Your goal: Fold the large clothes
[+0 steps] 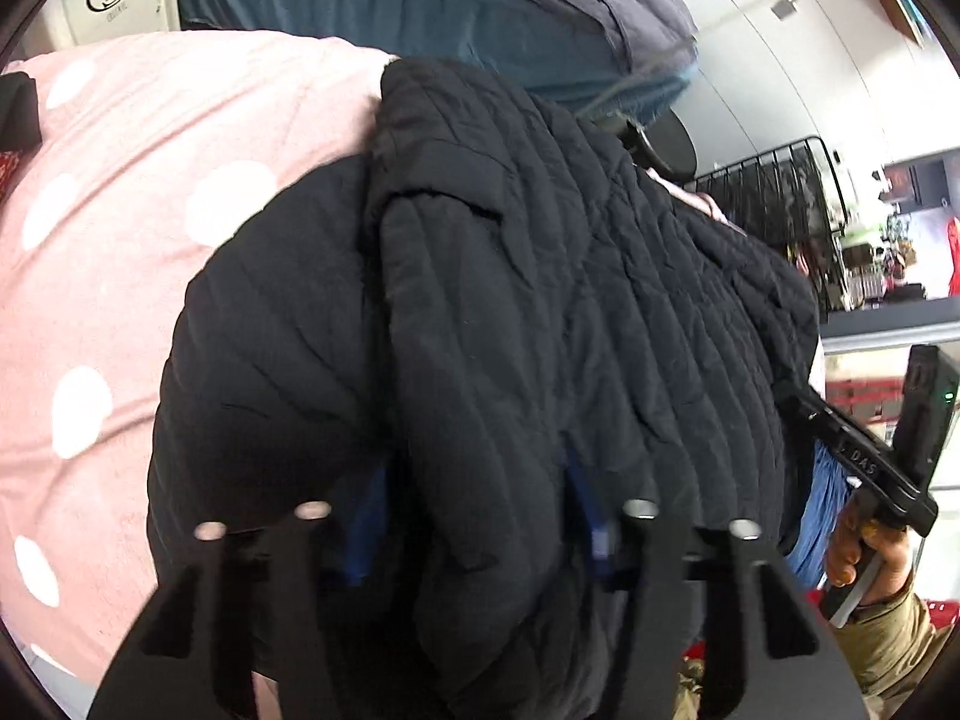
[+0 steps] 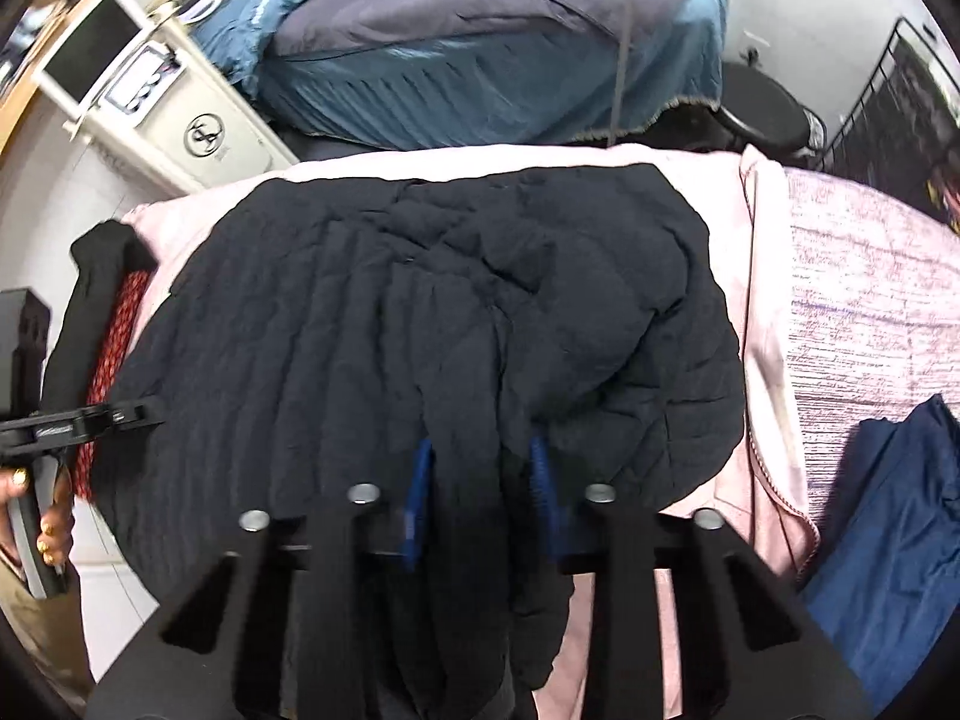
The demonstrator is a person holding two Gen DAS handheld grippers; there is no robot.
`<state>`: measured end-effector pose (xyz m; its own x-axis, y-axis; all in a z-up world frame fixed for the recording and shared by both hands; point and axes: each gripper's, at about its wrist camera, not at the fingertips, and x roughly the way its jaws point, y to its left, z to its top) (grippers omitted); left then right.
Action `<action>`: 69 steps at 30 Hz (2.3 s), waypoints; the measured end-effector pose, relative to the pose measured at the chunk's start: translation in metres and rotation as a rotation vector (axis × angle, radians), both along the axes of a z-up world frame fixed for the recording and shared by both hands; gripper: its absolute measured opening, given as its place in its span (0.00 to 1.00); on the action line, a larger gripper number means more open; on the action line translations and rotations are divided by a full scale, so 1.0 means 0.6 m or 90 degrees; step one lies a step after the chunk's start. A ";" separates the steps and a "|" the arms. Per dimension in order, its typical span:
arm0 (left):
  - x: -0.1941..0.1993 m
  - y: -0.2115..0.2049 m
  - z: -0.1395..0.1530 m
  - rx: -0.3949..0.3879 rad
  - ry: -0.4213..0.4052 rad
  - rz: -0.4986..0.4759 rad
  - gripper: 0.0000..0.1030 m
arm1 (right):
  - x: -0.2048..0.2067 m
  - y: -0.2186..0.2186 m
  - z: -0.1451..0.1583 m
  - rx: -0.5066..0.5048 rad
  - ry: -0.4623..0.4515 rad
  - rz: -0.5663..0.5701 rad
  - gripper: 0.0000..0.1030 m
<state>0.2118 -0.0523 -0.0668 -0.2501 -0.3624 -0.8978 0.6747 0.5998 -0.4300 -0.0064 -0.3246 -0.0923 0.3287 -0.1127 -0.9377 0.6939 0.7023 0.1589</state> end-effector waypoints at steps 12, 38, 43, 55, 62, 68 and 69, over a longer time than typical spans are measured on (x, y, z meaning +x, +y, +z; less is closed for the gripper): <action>-0.247 0.084 -0.019 0.055 0.007 -0.239 0.23 | -0.220 0.178 -0.061 0.069 0.144 0.048 0.18; -0.167 -0.015 0.004 -0.038 0.007 -0.104 0.81 | -0.173 0.083 0.049 -0.045 0.009 -0.017 0.84; -0.228 -0.066 -0.044 -0.008 -0.001 -0.152 0.63 | -0.129 0.113 -0.056 -0.021 0.068 0.053 0.52; -0.374 0.046 -0.049 0.026 0.074 -0.265 0.17 | -0.266 0.250 -0.139 0.092 0.187 0.276 0.13; -0.442 0.097 -0.160 0.134 0.149 -0.244 0.20 | -0.302 0.236 -0.178 0.200 0.209 0.235 0.25; -0.422 0.107 -0.058 0.061 0.052 -0.257 0.74 | -0.276 0.187 -0.049 0.160 0.106 0.289 0.80; -0.411 0.115 -0.036 0.045 0.045 -0.260 0.74 | -0.273 0.173 -0.029 0.158 0.088 0.298 0.80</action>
